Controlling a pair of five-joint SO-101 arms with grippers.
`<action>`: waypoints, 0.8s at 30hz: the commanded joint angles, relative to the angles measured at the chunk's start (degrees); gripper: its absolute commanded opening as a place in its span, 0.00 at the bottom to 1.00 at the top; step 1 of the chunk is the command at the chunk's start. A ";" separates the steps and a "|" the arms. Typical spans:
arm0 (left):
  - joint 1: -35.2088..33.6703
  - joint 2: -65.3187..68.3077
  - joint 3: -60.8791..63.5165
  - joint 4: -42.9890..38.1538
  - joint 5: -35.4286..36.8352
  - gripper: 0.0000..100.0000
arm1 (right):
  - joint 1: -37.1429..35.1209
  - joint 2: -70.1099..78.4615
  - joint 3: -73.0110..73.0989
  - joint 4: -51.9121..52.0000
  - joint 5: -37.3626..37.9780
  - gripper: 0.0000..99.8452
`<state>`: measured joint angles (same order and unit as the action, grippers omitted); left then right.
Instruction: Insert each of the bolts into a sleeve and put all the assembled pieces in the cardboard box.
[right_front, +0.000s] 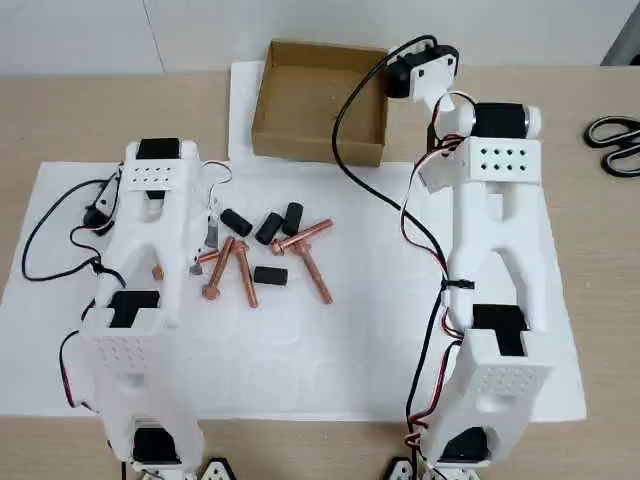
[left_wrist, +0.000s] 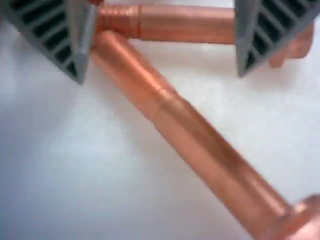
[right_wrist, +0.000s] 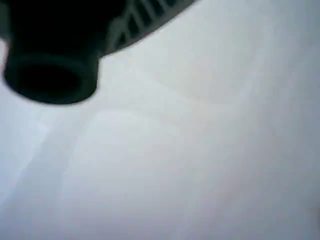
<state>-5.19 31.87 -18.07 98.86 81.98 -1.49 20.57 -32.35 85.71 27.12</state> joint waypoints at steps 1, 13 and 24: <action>-1.76 -0.70 -3.47 1.49 7.03 0.20 | 0.48 -0.22 -2.73 -0.84 1.41 0.01; -1.32 4.75 0.40 -0.26 11.69 0.20 | 2.07 -0.22 -2.81 -5.41 4.13 0.00; -3.60 13.54 -3.82 1.58 7.56 0.01 | 2.33 -0.31 -2.81 -6.37 4.22 0.00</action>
<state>-6.86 40.84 -22.99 98.59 91.03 0.35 20.57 -32.35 80.26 30.90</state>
